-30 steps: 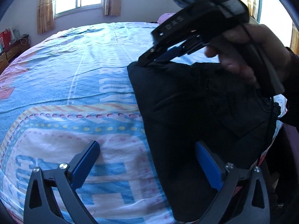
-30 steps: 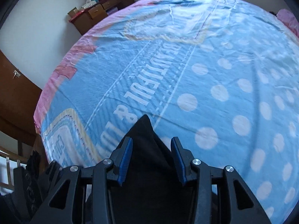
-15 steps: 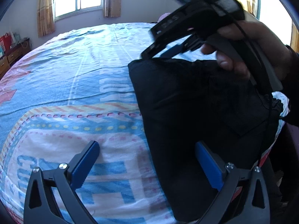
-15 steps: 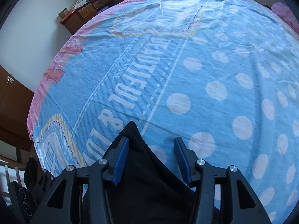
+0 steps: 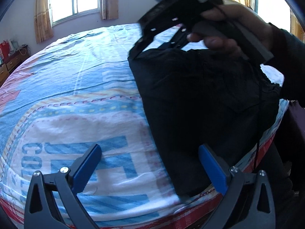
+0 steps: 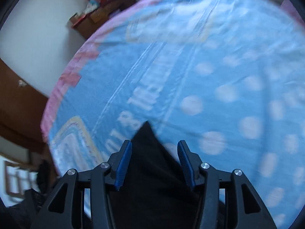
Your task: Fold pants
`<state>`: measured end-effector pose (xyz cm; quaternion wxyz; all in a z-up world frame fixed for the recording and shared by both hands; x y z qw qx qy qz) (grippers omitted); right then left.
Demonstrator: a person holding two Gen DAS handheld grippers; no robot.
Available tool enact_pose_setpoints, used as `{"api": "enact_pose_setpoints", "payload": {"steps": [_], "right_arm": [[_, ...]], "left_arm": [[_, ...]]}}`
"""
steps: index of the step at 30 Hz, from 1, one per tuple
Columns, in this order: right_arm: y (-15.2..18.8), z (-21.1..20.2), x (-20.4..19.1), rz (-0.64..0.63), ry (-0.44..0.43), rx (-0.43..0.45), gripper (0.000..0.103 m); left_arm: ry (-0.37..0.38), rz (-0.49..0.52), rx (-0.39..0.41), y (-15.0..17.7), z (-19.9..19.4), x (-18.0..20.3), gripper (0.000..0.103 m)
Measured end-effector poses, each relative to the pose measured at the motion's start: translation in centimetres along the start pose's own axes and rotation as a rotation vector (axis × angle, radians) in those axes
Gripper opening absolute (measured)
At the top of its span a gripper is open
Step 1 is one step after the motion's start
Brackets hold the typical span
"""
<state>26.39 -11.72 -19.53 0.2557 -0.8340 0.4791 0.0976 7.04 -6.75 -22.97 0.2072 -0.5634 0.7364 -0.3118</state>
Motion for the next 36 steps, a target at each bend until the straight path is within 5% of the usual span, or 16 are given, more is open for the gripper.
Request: {"api": "enact_pose_setpoints", "payload": {"steps": [2,6,9,16,20,25,31,33,36], "right_arm": [[-0.5,0.8,-0.8,-0.047,0.009,-0.002,0.051],[-0.9,1.7,-1.7,-0.117,0.077,0.003,0.014],[-1.5,2.4,-1.2,-0.110,0.086,0.019,0.007],[-2.0,0.0,-0.5,-0.102,0.075,0.102,0.014],[0.1,-8.2,2.5,-0.037,0.149,0.257,0.043],[7.3,-16.7,6.2,0.054,0.250,0.340,0.043],[14.5,-18.0,9.9,0.157,0.250,0.373,0.043],[15.2,-17.9,11.9,0.212,0.265,0.408,0.043],[15.3,-17.1,14.9,0.325,0.170,0.441,0.043]], "left_arm": [[-0.002,0.013,0.004,0.0,0.0,-0.1,0.103],[-0.009,0.036,0.007,-0.1,0.3,0.1,0.103],[-0.009,0.041,0.012,-0.1,0.4,0.1,0.103],[0.017,-0.002,0.012,-0.5,-0.7,-0.3,0.103],[0.006,-0.003,0.089,-2.9,-3.1,-0.4,0.103],[0.057,0.076,0.109,-8.0,-3.3,1.2,0.103],[0.109,0.087,0.080,-13.0,0.3,1.2,0.103],[0.026,0.107,0.015,-13.8,3.7,1.0,0.103],[-0.015,0.097,-0.059,-13.5,7.4,0.4,0.103]]}}
Point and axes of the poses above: each gripper's, at about its wrist camera, not at the fingertips, and z roughly the way its jaws point, x to its right, y to its underside, the point moved 6 cm from there along z, roughly the way its jaws point
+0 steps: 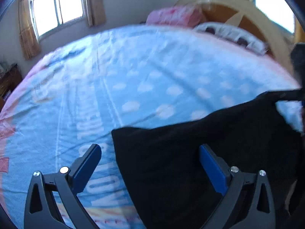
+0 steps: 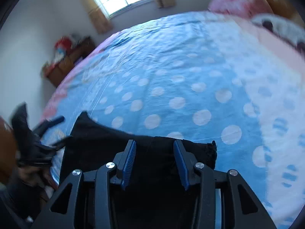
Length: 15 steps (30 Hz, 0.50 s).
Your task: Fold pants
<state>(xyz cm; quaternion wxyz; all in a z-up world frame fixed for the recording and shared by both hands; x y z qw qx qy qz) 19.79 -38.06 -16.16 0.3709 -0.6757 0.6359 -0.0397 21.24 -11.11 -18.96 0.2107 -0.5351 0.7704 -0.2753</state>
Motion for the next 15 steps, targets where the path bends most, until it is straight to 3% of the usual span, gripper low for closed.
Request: {"api": "enact_pose_setpoints", "payload": {"steps": [3,5,7,11,13,15], "right_arm": [[-0.2,-1.5,-0.7,0.041,-0.022,0.041,0.043],[0.3,-3.8,-1.9,0.020,-0.003,0.078,0.043],[2.2,-5.9,-3.8,0.016,-0.074,0.090,0.044],[8.8,-6.0,-6.8,-0.028,-0.118,0.016,0.047],[11.4,-5.1,-6.4,-0.020,-0.093,-0.017,0.047],[13.6,-3.2,-4.5,0.049,-0.072,-0.084,0.047]], "left_arm": [[0.047,-0.069,0.060,0.7,-2.0,-0.6,0.103],[0.069,-0.063,0.096,1.2,-3.6,-0.1,0.103],[0.076,-0.026,0.116,1.4,-4.2,0.9,0.103],[0.017,0.053,0.067,0.7,-1.7,2.2,0.103],[0.016,0.022,0.014,0.8,0.4,1.6,0.103],[0.036,-0.012,0.010,0.9,0.8,1.2,0.103]]}}
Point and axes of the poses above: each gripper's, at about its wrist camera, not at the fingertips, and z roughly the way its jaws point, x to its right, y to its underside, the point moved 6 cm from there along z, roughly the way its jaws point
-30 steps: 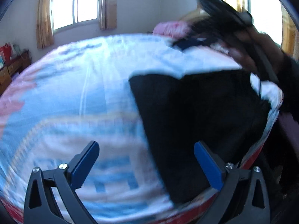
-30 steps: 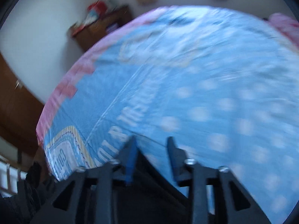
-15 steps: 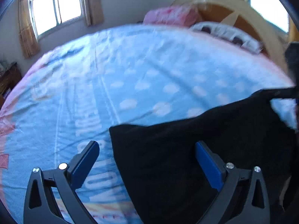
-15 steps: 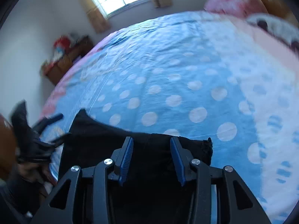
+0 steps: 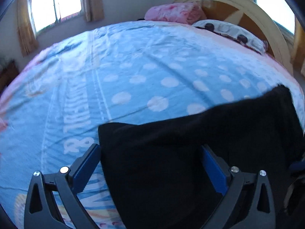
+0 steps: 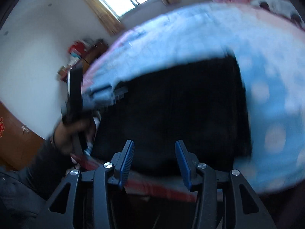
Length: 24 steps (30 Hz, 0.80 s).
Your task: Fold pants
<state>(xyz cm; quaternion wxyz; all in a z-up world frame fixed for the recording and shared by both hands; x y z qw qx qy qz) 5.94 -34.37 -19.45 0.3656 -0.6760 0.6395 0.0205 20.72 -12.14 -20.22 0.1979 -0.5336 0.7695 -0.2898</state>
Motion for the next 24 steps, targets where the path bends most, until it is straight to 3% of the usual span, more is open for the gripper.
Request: {"api": "enact_pose_setpoints", "payload": {"steps": [3,8,13,16,19,24], "right_arm": [[-0.3,0.1,0.7,0.040,-0.059,0.016,0.047],[-0.5,-0.2,-0.6,-0.032,-0.018,0.002,0.047],[-1.8,-3.5,-1.5,-0.101,-0.009,0.118,0.047],[-3.9,-5.6,-0.5,-0.070,0.007,0.211,0.049],[-5.6,-6.3,1.6,-0.024,0.077,0.259,0.054],[-7.0,-4.8,5.6,0.080,0.123,0.248,0.054]], "left_arm": [[-0.003,0.012,0.005,0.0,-0.4,0.0,0.103],[-0.020,-0.015,0.034,1.1,-2.8,-0.4,0.103],[-0.038,-0.059,0.038,3.3,-5.2,-1.3,0.103],[0.001,-0.104,0.035,4.7,-6.5,-1.2,0.103],[0.033,-0.119,0.021,5.8,-6.9,-0.5,0.103],[0.041,-0.129,-0.008,7.0,-6.0,0.1,0.103]]}}
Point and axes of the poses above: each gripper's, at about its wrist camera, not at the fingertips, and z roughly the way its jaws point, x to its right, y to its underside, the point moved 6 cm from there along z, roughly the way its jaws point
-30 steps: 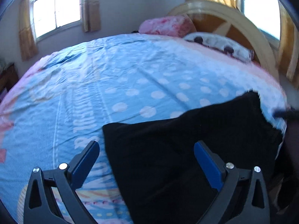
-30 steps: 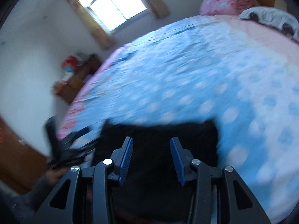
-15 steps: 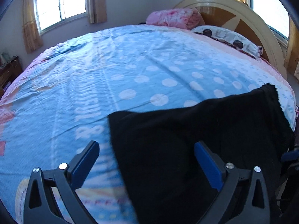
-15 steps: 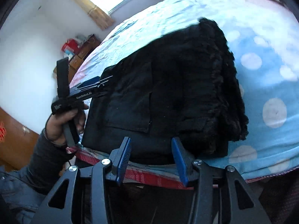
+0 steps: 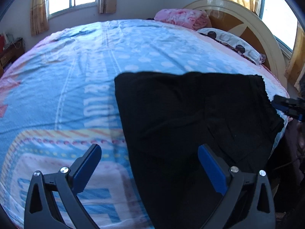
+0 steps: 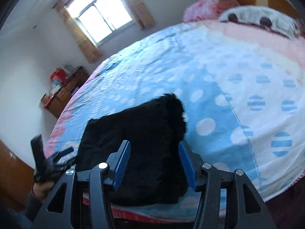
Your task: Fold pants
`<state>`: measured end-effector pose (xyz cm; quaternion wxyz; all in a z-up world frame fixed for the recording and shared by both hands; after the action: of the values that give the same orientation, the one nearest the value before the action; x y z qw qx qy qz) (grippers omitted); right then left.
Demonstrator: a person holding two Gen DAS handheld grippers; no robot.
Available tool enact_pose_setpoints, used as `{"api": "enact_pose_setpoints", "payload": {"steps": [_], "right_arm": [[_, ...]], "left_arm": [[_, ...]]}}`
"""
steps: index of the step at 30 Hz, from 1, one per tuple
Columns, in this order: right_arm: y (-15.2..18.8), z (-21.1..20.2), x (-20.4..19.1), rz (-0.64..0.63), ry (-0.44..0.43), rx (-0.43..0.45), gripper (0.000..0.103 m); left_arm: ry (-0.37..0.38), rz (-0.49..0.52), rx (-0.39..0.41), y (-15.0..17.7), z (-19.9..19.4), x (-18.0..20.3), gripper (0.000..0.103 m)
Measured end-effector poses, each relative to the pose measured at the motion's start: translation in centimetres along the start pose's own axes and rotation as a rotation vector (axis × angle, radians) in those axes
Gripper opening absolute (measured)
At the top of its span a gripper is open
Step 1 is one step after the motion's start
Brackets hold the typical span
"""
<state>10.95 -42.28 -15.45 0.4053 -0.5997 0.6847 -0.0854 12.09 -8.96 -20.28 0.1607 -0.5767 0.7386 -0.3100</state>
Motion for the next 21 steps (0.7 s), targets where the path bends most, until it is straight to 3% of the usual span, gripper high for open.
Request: {"api": "enact_pose_setpoints", "payload": {"steps": [4,6,9,13,15,21], "right_arm": [[1.3,2.1,1.8,0.056,-0.004,-0.052,0.054],[1.6,2.5,2.1,0.063,-0.018,-0.039,0.055],[1.8,2.3,1.8,0.055,-0.028,-0.031,0.059],[3.1,3.1,0.2,0.013,-0.083,-0.103,0.059],[3.2,3.6,-0.2,-0.050,-0.035,-0.095,0.059],[2.3,4.0,1.7,0.095,-0.136,-0.103,0.057]], "left_arm": [[0.011,-0.015,-0.014,0.5,0.9,0.1,0.103],[0.034,-0.022,-0.020,0.9,1.3,0.3,0.103],[0.009,0.000,-0.010,1.2,1.5,0.9,0.103],[0.030,-0.008,-0.017,1.2,1.5,1.4,0.103],[0.032,0.009,-0.024,1.2,1.7,1.4,0.103],[0.078,-0.002,-0.019,0.9,1.9,1.2,0.103]]}}
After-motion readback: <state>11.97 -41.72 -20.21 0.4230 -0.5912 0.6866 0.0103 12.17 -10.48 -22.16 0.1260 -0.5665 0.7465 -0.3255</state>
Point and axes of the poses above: each gripper's, at about its wrist camera, not at the fingertips, and z roughly the way its jaws point, x to its right, y to its underside, the point moved 6 cm from there along z, roughly the way its jaws point
